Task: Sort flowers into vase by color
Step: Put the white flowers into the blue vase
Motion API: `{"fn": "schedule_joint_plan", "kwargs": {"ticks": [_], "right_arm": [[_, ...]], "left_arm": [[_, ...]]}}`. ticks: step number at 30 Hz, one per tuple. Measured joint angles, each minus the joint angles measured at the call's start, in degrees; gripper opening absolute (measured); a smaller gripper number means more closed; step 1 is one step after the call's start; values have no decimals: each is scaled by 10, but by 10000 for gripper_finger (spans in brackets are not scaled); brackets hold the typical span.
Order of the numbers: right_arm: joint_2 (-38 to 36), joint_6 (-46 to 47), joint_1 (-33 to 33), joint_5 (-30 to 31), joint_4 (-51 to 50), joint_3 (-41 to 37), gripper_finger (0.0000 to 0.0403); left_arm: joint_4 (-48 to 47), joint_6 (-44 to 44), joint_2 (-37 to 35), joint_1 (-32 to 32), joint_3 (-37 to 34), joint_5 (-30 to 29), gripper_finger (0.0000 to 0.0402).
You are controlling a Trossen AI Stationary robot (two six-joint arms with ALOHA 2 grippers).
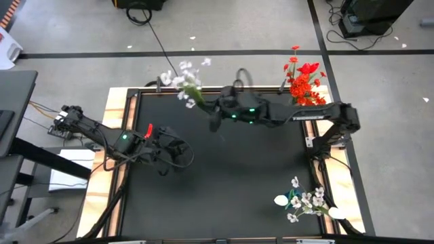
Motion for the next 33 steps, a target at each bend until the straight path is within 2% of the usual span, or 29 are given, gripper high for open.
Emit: {"fn": "schedule_joint_plan", "kwargs": {"ticks": [4, 9, 12, 16, 24, 28, 33], "right_arm": [[-50, -21, -2, -48, 129, -76, 17], [-77, -11, -1, -119, 343, -185, 17], [-83, 12, -1, -136, 480, -233, 17], [-83, 1, 4, -148, 606, -267, 17], [-83, -81, 32, -183, 631, -264, 17], [-83, -90, 36, -182, 634, -263, 17], [-83, -85, 37, -188, 633, -263, 17]], "left_arm": [[47, 57, 0, 13, 0, -1, 117], [184, 175, 2, 43, 0, -1, 117], [231, 214, 6, 68, 0, 2, 117], [280, 246, 6, 106, 0, 56, 117], [484, 367, 43, 144, 1, 184, 117], [526, 367, 72, 153, 0, 247, 117], [546, 367, 84, 152, 0, 259, 117]]}}
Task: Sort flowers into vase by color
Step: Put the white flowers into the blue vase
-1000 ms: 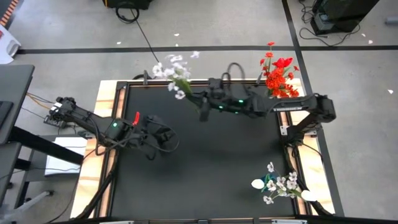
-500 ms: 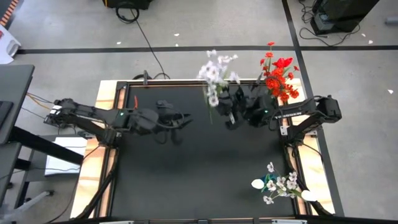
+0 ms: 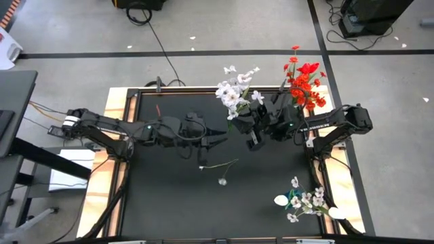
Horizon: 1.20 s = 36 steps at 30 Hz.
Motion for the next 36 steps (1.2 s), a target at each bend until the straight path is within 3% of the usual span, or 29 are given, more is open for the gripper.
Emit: {"fn": "schedule_joint_plan", "kwargs": {"ticks": [21, 25, 30, 36], "right_arm": [[0, -9, -7, -4, -50, 0, 18], [0, -9, -7, -6, -54, 0, 19], [0, -3, -7, -16, -61, 0, 23], [0, 54, -10, -21, -69, 0, 43]], "left_arm": [[22, -19, 0, 4, 0, 2, 113], [23, -16, 0, 5, 0, 2, 84], [20, -2, 0, 8, 0, 31, 18], [16, 11, 0, 8, 0, 34, 10]]}}
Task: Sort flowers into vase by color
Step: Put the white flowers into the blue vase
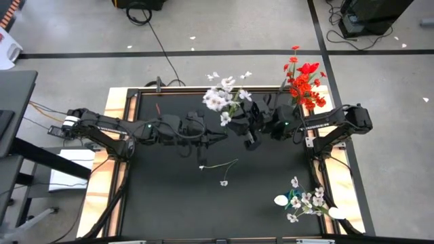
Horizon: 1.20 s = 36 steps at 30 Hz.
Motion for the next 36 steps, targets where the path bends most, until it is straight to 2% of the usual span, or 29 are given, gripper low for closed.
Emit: {"fn": "schedule_joint_plan", "kwargs": {"ticks": [4, 12, 15, 20, 29, 32, 36], "right_arm": [[0, 66, -14, -28, -31, 0, 68], [-2, 153, -45, -227, -107, 0, 130], [-2, 176, -48, -257, -125, 0, 140], [-2, 174, -50, -265, -149, 0, 134], [-23, 116, -59, -224, -170, 0, 126], [-36, 76, -57, -219, -210, 0, 95], [-48, 23, -50, -220, -259, 0, 20]], "left_arm": [[-24, 0, 0, 0, 0, 0, 9], [-104, -4, -18, -10, 0, 2, 7], [-125, -7, -21, -12, 0, 5, 6], [-171, -26, -27, -12, 0, 27, 6], [-176, -42, -34, -18, 0, 28, 6], [-180, -45, -36, -18, 0, 28, 6], [-192, -65, -36, -15, 0, 32, 6]]}}
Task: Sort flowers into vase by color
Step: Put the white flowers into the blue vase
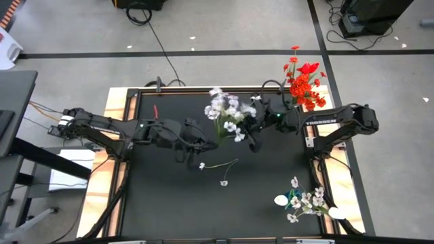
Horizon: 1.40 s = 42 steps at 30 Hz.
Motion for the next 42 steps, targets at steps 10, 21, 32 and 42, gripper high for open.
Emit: {"fn": "schedule_joint_plan", "kwargs": {"ticks": [10, 21, 32, 42], "right_arm": [[-79, -57, 7, 105, -212, 0, 15], [-344, -146, 12, 150, -619, 0, 14], [-575, -63, 79, 97, -839, -21, 14], [-725, 33, 108, -30, -756, -175, 14]], "left_arm": [[-69, -68, 2, 12, 0, -49, 88], [-159, -149, 2, 6, 0, -73, 150], [-126, -214, 2, -1, 0, -122, 150], [-95, -286, 5, -9, 0, -207, 150]]}}
